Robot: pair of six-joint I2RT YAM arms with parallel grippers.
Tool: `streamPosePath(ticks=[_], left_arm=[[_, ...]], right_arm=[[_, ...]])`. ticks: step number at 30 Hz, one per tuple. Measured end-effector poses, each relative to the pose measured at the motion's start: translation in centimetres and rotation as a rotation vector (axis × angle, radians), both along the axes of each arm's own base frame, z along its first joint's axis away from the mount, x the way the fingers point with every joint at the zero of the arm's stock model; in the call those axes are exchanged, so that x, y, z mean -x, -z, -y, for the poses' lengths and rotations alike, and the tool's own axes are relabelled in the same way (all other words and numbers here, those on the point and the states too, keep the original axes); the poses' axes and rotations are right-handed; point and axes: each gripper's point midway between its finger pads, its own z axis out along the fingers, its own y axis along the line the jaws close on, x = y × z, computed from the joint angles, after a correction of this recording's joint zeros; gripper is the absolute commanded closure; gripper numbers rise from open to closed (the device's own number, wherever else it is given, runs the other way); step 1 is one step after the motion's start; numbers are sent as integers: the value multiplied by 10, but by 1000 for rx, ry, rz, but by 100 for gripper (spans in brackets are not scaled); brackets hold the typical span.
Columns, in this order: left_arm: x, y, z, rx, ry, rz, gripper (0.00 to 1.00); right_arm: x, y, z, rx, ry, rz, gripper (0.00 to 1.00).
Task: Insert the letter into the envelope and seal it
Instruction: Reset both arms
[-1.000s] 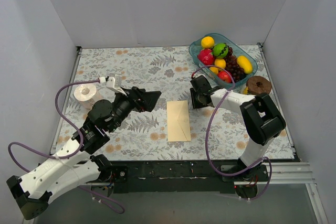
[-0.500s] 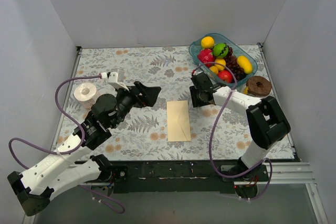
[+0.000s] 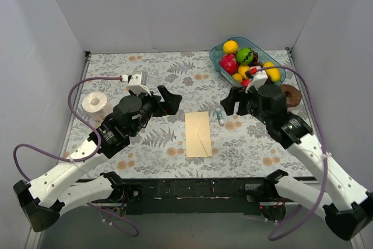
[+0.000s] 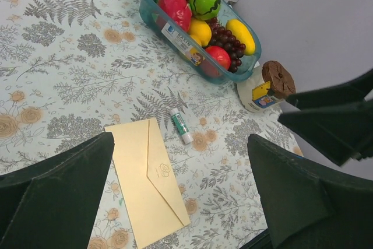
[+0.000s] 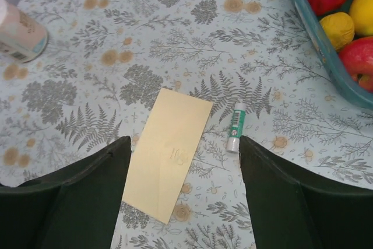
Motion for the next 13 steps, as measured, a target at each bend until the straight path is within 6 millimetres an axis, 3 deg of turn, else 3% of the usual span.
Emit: streamPosePath(ticks=[2, 6, 13], left_arm=[[4, -1, -4, 12, 0, 7, 2], [9, -9, -9, 36, -2, 25, 2], [15, -1, -16, 45, -4, 17, 2]], right_arm=[[22, -1, 8, -36, -27, 27, 17], [64, 16, 25, -105, -58, 42, 16], [93, 41, 39, -156, -53, 31, 16]])
